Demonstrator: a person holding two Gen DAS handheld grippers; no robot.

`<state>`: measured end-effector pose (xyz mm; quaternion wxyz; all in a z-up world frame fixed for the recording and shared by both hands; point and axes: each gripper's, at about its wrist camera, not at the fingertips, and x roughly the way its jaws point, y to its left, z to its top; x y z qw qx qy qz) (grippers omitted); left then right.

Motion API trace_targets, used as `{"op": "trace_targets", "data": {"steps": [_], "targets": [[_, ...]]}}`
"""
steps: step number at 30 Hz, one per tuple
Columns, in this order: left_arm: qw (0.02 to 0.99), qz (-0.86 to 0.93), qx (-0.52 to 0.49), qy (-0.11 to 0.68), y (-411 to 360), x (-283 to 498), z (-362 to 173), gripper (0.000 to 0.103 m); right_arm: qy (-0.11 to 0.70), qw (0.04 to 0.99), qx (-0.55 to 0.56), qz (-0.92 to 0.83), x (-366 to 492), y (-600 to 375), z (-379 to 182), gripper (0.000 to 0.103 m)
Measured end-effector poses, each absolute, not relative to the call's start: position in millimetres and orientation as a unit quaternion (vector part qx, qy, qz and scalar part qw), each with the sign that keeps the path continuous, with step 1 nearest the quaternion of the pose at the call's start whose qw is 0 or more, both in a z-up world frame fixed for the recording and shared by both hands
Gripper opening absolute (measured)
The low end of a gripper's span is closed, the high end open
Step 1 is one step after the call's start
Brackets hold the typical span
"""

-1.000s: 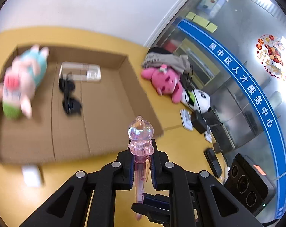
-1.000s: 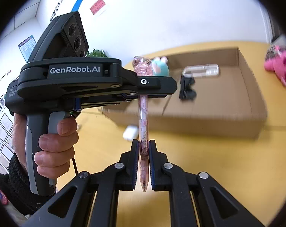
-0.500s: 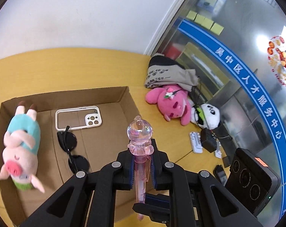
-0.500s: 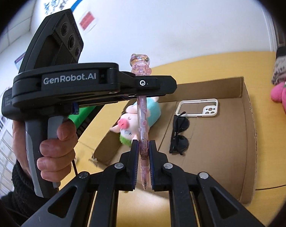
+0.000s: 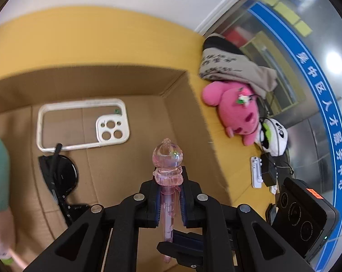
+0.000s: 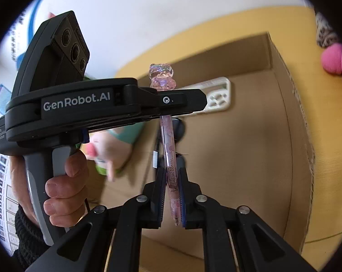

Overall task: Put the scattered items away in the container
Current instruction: 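Lift the pink pen with the right gripper and carry it into the box, then open the right gripper to release the pen beside the sunglasses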

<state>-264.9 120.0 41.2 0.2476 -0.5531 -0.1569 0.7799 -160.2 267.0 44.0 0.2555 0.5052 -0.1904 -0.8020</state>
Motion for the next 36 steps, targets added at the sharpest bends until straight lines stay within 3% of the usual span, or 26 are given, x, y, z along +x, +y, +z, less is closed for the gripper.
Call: {"op": "trace_targets", "data": {"steps": [8, 24, 26, 29, 30, 36], "targets": [[0.237, 0.739, -0.602, -0.187, 114, -283, -18, 0.013, -0.184, 0.236, 0.584, -0.755, -190, 259, -3, 0.010], [0.219, 0.728, -0.621, -0.189, 115, -290, -35, 0.014, -0.192, 0.216, 0.613, -0.735, -197, 254, -27, 0.010], [0.215, 0.729, -0.621, -0.190, 116, -289, -32, 0.023, -0.200, 0.211, 0.620, -0.729, -197, 256, -31, 0.010], [0.211, 0.738, -0.613, -0.185, 113, -287, -25, 0.055, -0.219, 0.209, 0.617, -0.726, -197, 264, -34, 0.010], [0.209, 0.743, -0.609, -0.184, 112, -286, -20, 0.059, -0.220, 0.208, 0.617, -0.726, -196, 265, -34, 0.010], [0.205, 0.763, -0.589, -0.170, 97, -276, 3, 0.065, -0.220, 0.209, 0.615, -0.728, -192, 265, -33, 0.017]]}}
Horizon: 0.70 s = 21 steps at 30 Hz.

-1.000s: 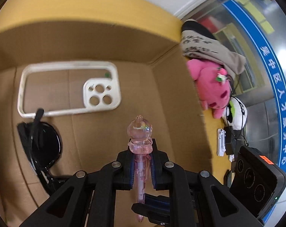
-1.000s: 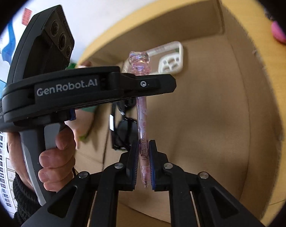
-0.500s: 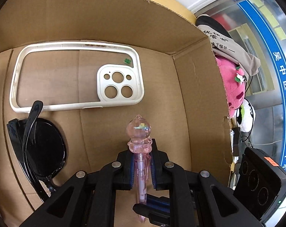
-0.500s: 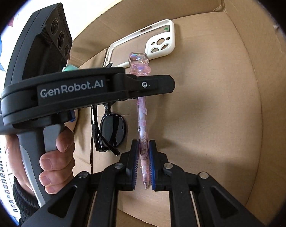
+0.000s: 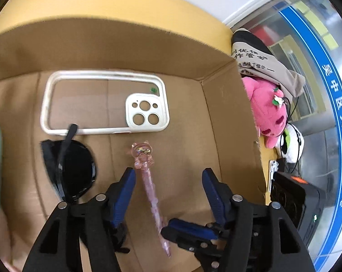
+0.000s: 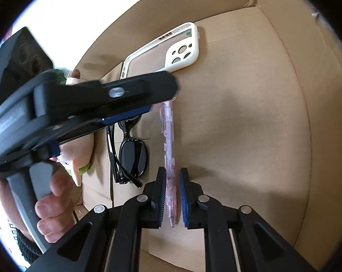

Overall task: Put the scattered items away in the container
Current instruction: 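Open the right gripper to release the pen beside the sunglasses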

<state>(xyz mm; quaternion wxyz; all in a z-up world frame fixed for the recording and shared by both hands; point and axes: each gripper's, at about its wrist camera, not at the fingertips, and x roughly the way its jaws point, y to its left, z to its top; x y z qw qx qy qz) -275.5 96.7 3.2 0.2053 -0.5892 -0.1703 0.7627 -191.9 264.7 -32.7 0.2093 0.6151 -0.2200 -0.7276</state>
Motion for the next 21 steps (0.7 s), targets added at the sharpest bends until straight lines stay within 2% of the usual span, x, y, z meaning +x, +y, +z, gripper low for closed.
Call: {"op": "trace_targets", "data": {"steps": [2, 5, 7, 8, 9, 13, 15, 21], "targets": [[0.204, 0.772, -0.580, -0.160, 91, -269, 13, 0.065, -0.217, 0.207, 0.609, -0.734, -188, 265, -28, 0.023], [0.196, 0.799, -0.551, -0.142, 78, -250, 37, 0.074, -0.192, 0.197, 0.583, -0.765, -173, 267, -7, 0.036], [0.183, 0.825, -0.522, -0.116, 66, -230, 58, 0.080, -0.165, 0.190, 0.556, -0.792, -154, 266, 13, 0.049], [0.172, 0.839, -0.506, -0.101, 61, -219, 68, 0.084, -0.148, 0.187, 0.544, -0.805, -143, 264, 22, 0.059], [0.159, 0.856, -0.485, -0.085, 55, -206, 79, 0.086, -0.129, 0.182, 0.528, -0.819, -124, 253, 33, 0.065], [0.113, 0.905, -0.407, -0.049, 32, -146, 115, 0.092, -0.052, 0.157, 0.466, -0.869, -104, 267, 73, 0.067], [0.084, 0.927, -0.364, -0.033, 24, -109, 125, 0.103, -0.046, 0.156, 0.443, -0.882, -88, 251, 81, 0.072], [0.039, 0.950, -0.311, -0.011, 16, -19, 113, 0.103, -0.068, 0.127, 0.393, -0.908, -40, 244, 96, 0.076]]}}
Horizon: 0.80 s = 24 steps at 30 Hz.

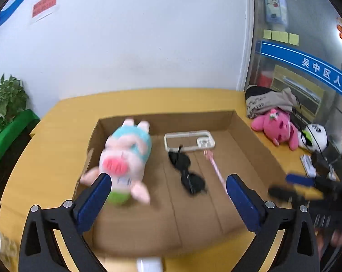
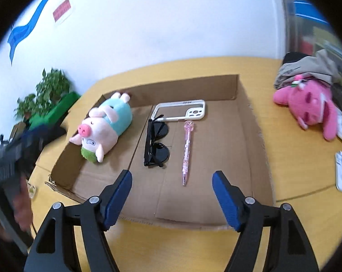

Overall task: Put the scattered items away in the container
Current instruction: 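Open the right gripper to release the pen beside the sunglasses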

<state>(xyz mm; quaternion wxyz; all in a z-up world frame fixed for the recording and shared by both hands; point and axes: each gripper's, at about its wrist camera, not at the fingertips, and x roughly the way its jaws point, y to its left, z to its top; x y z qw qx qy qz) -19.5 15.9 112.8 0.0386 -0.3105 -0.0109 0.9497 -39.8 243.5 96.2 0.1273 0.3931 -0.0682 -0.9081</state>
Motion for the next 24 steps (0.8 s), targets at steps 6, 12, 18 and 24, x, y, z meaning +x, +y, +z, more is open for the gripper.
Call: {"op": "trace_targets", "data": {"steps": [6, 12, 18, 24], "targets": [[0.034, 0.953, -0.300, -0.014, 14, 24, 100, 0.103, -0.049, 0.117, 0.375, -0.918, -18, 237, 101, 0.077], [0.026, 0.947, -0.316, -0.044, 8, 39, 86, 0.103, -0.042, 0.125, 0.376, -0.917, -9, 233, 99, 0.077], [0.026, 0.949, -0.311, -0.038, 13, 42, 88, 0.103, -0.037, 0.128, 0.379, -0.916, -6, 230, 96, 0.078], [0.021, 0.947, -0.319, -0.040, 11, 39, 82, 0.103, -0.037, 0.130, 0.386, -0.912, -5, 230, 91, 0.078]]}}
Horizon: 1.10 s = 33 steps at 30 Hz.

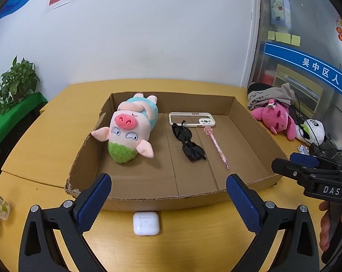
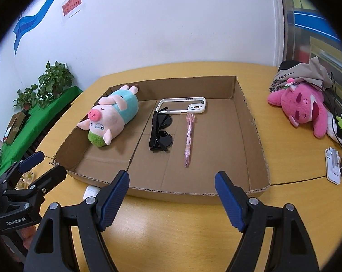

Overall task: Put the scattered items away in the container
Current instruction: 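Lower the left gripper onto the white earbud case and close on it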

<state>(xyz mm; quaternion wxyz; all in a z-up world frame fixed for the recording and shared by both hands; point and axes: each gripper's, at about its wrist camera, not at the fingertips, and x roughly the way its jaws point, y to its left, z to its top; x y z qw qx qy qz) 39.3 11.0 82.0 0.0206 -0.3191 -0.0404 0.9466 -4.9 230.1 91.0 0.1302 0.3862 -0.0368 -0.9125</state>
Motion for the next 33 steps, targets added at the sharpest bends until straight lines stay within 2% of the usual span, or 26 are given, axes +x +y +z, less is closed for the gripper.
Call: {"op": "trace_targets", "data": {"steps": [19, 22, 25, 27, 33], "targets": [[0.007, 0.908, -0.413, -0.061, -26, 22, 1, 0.103, -0.061, 0.148, 0.426, -0.891, -5, 231, 64, 0.079], [0.020, 0.899, -0.432, -0.069, -24, 15, -11, 0.100, -0.057, 0.155, 0.428, -0.889, -4, 225, 62, 0.079], [0.010, 0.888, -0.454, -0.069, -24, 9, -22, 0.092, -0.054, 0.162, 0.430, -0.887, -3, 220, 62, 0.079], [0.006, 0.882, -0.466, -0.075, -26, 7, -28, 0.077, -0.052, 0.162, 0.432, -0.886, -2, 219, 61, 0.079], [0.012, 0.873, -0.482, -0.069, -25, 6, -35, 0.057, -0.050, 0.162, 0.440, -0.882, -2, 214, 55, 0.079]]}}
